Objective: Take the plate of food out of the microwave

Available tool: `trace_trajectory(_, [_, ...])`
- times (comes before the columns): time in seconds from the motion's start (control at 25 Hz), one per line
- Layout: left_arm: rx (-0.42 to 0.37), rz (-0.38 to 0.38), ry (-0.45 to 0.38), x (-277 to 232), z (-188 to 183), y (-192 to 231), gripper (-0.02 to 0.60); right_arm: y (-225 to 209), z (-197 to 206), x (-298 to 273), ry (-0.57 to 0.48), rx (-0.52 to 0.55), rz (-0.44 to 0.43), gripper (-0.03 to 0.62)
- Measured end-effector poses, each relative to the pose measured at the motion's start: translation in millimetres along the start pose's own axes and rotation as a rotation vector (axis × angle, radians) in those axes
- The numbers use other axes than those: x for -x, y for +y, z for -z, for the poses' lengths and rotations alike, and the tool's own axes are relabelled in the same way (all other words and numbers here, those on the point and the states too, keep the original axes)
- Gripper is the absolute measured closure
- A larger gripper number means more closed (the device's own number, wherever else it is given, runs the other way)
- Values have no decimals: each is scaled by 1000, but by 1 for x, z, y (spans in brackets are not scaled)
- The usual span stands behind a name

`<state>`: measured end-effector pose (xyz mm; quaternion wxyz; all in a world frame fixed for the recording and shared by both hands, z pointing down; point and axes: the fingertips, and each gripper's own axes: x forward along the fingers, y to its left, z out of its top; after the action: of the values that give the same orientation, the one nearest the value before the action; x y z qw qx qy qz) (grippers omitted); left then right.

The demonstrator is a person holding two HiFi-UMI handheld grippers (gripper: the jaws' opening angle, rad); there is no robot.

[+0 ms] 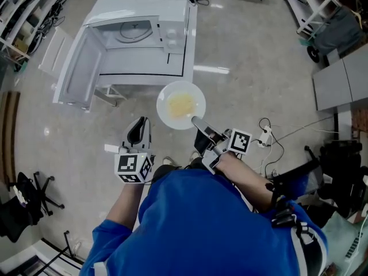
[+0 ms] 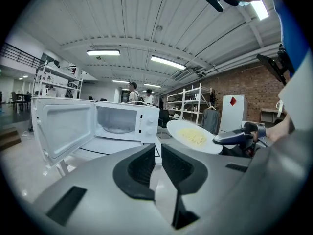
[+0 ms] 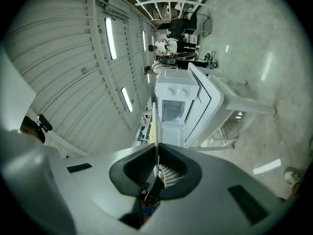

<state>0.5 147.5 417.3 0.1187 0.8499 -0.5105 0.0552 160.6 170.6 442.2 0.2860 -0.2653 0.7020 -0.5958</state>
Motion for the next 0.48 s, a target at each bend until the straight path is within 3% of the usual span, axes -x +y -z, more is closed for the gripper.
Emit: trace_trajectory(0.48, [11,30,-30,25,-7,10,533,20,28,-14,-1,22,-24,574])
